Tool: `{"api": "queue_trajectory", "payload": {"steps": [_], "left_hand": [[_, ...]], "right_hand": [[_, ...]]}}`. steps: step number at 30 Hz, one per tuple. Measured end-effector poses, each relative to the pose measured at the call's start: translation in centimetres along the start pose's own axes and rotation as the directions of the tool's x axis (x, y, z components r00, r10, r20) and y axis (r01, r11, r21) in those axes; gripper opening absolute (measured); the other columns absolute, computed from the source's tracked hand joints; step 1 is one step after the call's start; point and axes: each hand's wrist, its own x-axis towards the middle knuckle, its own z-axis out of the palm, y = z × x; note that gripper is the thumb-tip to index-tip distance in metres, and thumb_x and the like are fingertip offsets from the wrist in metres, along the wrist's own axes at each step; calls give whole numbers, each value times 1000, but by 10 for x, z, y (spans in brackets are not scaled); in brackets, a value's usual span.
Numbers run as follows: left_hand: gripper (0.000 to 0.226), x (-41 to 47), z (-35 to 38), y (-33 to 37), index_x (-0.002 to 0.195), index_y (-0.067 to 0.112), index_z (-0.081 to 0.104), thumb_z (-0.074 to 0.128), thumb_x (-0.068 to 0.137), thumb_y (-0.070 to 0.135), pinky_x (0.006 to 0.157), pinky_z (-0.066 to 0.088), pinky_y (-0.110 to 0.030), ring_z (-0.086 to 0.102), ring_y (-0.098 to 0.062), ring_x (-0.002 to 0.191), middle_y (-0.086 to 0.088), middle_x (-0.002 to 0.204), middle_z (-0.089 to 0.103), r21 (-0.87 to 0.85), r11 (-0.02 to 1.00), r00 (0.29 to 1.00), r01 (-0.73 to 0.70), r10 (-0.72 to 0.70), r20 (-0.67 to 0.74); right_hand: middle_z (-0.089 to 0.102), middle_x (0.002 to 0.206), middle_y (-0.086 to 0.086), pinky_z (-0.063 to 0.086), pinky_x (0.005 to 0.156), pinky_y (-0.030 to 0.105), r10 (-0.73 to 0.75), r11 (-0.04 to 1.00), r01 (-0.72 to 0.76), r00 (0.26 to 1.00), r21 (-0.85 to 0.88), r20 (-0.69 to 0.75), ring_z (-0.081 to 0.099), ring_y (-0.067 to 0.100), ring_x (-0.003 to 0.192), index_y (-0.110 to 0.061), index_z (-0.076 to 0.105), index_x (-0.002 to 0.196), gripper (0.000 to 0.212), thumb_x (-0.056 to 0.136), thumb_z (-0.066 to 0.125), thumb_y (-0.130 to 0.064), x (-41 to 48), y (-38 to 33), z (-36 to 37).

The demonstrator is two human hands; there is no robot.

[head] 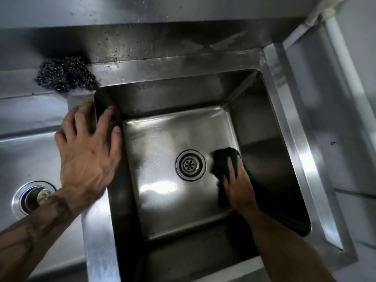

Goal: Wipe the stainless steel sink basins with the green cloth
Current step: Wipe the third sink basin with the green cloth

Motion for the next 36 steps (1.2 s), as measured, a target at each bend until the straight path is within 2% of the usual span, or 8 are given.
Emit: {"api": "queue_trajectory", "payload": {"steps": [6, 9, 12, 18, 22, 26, 31, 36], "left_hand": [[52, 1, -1, -1, 155, 20, 46, 36, 109, 43, 106, 34, -60, 35, -45, 143, -23, 159, 36, -5, 1000, 1000, 9, -9, 29], [52, 2, -2, 0, 155, 21, 46, 37, 109, 43, 106, 35, -58, 36, -44, 144, -22, 159, 37, -12, 1000, 1000, 10, -10, 30], [51, 1, -3, 0, 154, 21, 46, 37, 109, 44, 106, 36, -57, 35, -42, 146, -20, 160, 37, -11, 1000, 999, 17, -16, 30], [51, 2, -4, 0, 155, 21, 45, 36, 110, 44, 108, 35, -55, 33, -40, 149, -19, 161, 37, 17, 1000, 998, 26, -27, 62], [50, 2, -5, 1, 154, 21, 47, 37, 110, 44, 109, 35, -55, 33, -39, 150, -18, 161, 38, 5, 999, 997, 39, -39, 65], [50, 2, -6, 1, 153, 21, 48, 36, 111, 44, 110, 35, -55, 33, -37, 150, -17, 162, 38, -5, 999, 997, 39, -38, 63], [50, 2, -8, 2, 153, 21, 49, 36, 110, 44, 111, 35, -53, 34, -36, 150, -16, 162, 38, 3, 999, 996, 44, -44, 72], [50, 3, -8, 1, 153, 21, 49, 36, 111, 44, 110, 35, -54, 34, -36, 150, -16, 161, 39, 17, 999, 997, 41, -42, 70]], "right_hand": [[19, 163, 30, 42, 110, 57, 175, 984, -176, 966, -11, 192, 28, 45, 150, -12, 15, 162, 75, 96, 30, -45, -43, -17, 3], [-10, 168, 21, 26, 119, 59, 233, 972, -232, 922, -40, 309, -1, 39, 157, -20, -12, 161, 79, 103, 36, -44, -48, -20, 1], [-7, 168, 23, 25, 116, 65, 295, 952, -306, 917, 0, 270, 2, 44, 155, -20, -7, 161, 83, 101, 47, -38, -52, -40, 2], [-21, 166, 19, 21, 115, 69, 469, 833, -542, 796, 108, 382, -6, 43, 155, -27, -21, 157, 89, 100, 47, -38, -67, -124, 13], [-26, 165, 22, 22, 115, 69, 399, 856, -504, 785, 116, 474, -10, 46, 154, -28, -31, 149, 91, 101, 44, -42, -93, -190, 13], [-37, 159, 24, 9, 117, 71, 150, 943, -306, 738, 128, 657, -26, 52, 147, -27, -27, 155, 89, 101, 40, -47, -113, -232, 17], [-37, 156, 30, 1, 121, 64, -168, 962, -85, 564, 259, 808, -26, 57, 145, -20, -26, 157, 93, 100, 48, -13, -120, -246, -7], [-18, 167, 19, 22, 122, 39, -271, 911, -105, 575, 398, 772, 10, 41, 155, -30, -12, 161, 82, 102, 41, -9, -111, -231, -14]]}}
